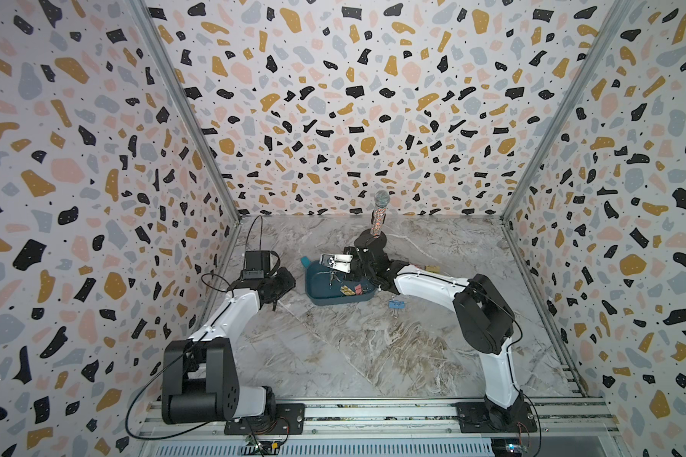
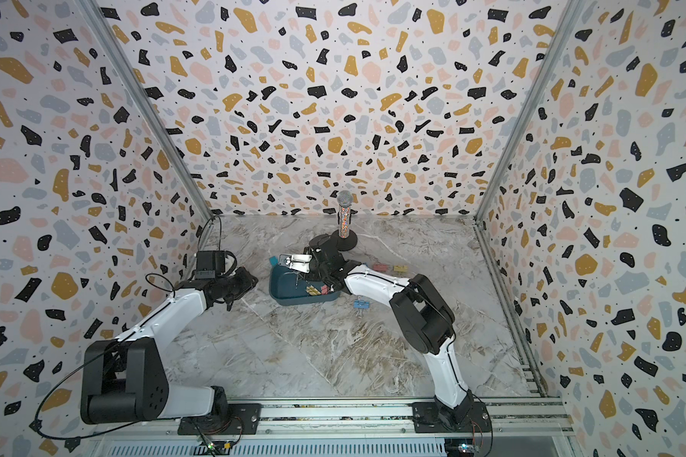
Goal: Take out the binder clips from the storage box
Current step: Pick up the binder clip from the storage box, then place the binder clip at the center of the board.
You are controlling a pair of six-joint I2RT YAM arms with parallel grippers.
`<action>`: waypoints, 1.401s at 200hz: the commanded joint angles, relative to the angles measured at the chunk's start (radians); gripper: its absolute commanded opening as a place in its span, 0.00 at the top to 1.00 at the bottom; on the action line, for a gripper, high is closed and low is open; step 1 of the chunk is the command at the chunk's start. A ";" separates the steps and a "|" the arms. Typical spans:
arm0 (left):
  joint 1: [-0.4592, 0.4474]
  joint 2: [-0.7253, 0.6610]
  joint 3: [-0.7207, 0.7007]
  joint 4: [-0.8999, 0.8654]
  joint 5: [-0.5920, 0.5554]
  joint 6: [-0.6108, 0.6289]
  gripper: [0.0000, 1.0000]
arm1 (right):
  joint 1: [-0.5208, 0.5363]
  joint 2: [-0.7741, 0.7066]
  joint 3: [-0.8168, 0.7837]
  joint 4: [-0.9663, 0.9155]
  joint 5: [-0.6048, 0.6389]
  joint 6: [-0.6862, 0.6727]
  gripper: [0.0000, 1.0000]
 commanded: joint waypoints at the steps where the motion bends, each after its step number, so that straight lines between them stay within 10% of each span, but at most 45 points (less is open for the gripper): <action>1: 0.004 -0.003 -0.004 0.032 0.015 0.003 0.69 | -0.034 -0.110 -0.046 -0.021 -0.038 -0.014 1.00; 280: 0.001 -0.054 -0.018 0.046 0.037 -0.009 0.69 | -0.482 -0.489 -0.504 -0.232 -0.391 -0.311 1.00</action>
